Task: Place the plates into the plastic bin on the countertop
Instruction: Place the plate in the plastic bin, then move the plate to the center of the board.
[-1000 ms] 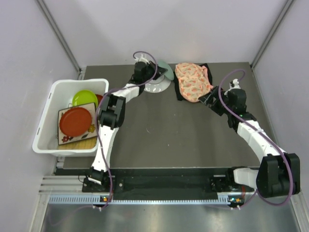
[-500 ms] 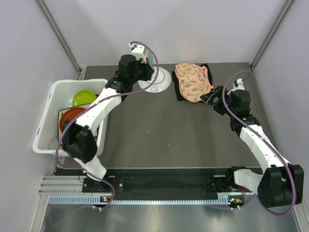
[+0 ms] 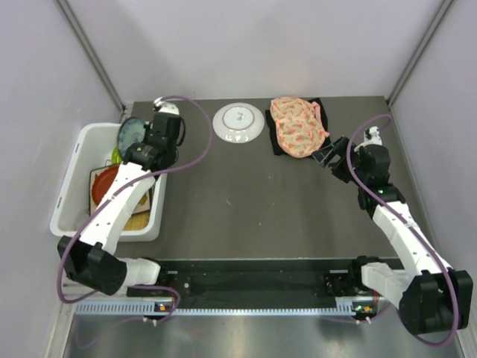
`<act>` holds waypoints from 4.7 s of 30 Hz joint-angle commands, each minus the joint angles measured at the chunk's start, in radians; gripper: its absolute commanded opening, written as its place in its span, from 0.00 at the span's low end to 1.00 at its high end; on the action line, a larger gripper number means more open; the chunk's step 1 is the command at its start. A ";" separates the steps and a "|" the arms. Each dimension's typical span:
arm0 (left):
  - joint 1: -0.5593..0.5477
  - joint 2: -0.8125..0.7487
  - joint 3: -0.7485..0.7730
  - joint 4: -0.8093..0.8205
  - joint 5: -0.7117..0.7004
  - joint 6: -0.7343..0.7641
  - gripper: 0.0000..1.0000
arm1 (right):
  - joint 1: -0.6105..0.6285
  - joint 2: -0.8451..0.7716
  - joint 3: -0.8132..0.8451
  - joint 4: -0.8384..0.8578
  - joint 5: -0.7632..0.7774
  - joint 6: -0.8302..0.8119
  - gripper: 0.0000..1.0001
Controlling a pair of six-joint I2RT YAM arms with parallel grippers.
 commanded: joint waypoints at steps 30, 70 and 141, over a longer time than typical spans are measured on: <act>0.343 0.301 -0.092 -0.123 0.048 -0.065 0.00 | -0.010 -0.066 0.005 -0.037 -0.038 -0.022 0.88; 0.004 0.554 0.629 0.085 0.626 -0.270 0.99 | -0.011 -0.036 -0.013 -0.034 -0.020 -0.043 0.88; 0.022 0.932 0.426 0.658 1.134 -0.465 0.78 | 0.092 0.196 -0.156 0.149 0.095 -0.042 0.88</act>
